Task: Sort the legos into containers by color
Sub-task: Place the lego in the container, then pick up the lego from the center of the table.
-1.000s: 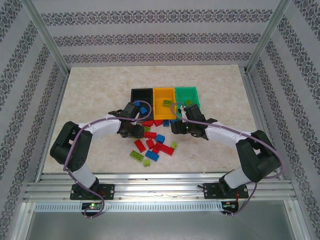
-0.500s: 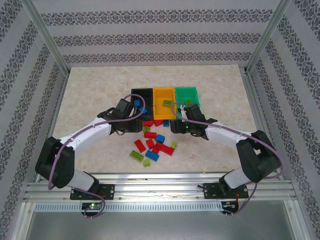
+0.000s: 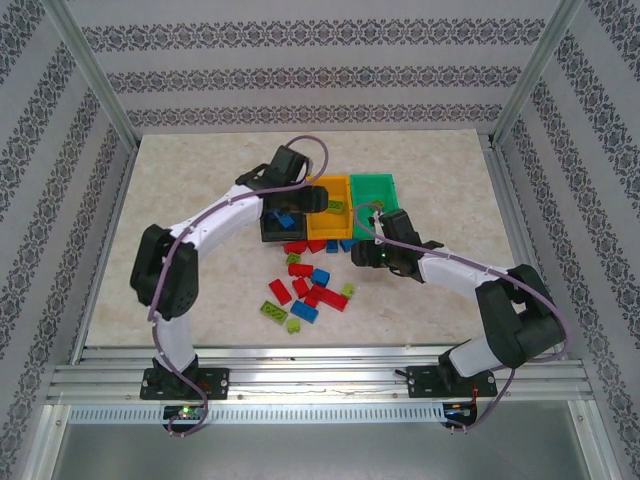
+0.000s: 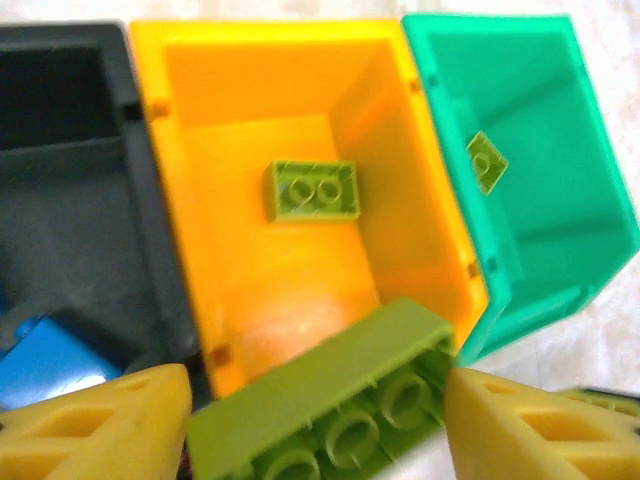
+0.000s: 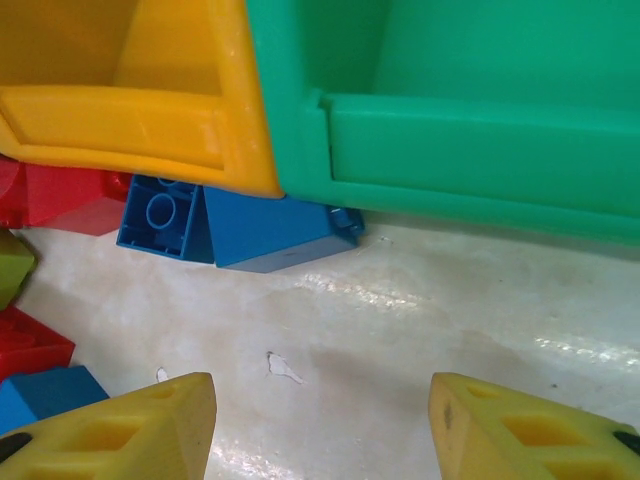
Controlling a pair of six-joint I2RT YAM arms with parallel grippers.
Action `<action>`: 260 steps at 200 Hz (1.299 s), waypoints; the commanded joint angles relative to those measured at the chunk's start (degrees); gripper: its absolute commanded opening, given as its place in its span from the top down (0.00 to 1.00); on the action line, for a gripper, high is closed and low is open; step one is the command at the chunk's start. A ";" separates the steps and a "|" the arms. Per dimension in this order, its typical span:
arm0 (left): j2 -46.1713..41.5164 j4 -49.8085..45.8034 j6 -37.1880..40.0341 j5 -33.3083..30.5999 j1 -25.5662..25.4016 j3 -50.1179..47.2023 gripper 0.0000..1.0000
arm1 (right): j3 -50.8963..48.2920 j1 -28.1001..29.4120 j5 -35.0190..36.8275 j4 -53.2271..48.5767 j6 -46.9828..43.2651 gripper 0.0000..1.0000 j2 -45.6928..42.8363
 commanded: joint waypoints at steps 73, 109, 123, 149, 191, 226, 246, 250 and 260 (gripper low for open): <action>-6.53 -0.34 1.11 -5.04 -3.49 -4.96 0.16 | -0.81 -0.66 -3.55 3.01 1.95 0.41 -1.29; -14.79 0.38 0.35 -8.44 -6.58 -18.82 0.19 | -0.87 -0.26 -4.08 3.62 2.29 0.41 -0.71; -16.42 -0.24 -0.30 -9.74 -7.52 -22.81 0.20 | -0.72 0.06 -4.06 3.67 2.26 0.41 -0.46; -16.97 0.20 -1.31 -11.81 -7.72 -28.61 0.22 | -0.38 0.81 -3.65 3.58 2.01 0.41 0.03; -11.29 -2.24 -0.40 -13.50 -7.72 -26.58 0.23 | -0.33 0.95 -3.46 3.50 1.91 0.41 0.29; -6.54 -4.07 1.13 -15.13 -7.55 -22.73 0.25 | -0.28 0.95 -3.37 3.41 1.73 0.41 0.20; -3.78 -5.31 1.59 -16.25 -7.31 -20.80 0.28 | -0.28 0.95 -3.30 3.40 1.64 0.41 0.13; -3.29 -5.41 1.73 -16.25 -7.21 -20.52 0.29 | -0.28 0.95 -3.37 3.32 1.64 0.41 0.12; -2.34 -5.72 1.76 -16.00 -7.11 -20.03 0.32 | -0.28 0.95 -3.43 3.31 1.60 0.41 0.07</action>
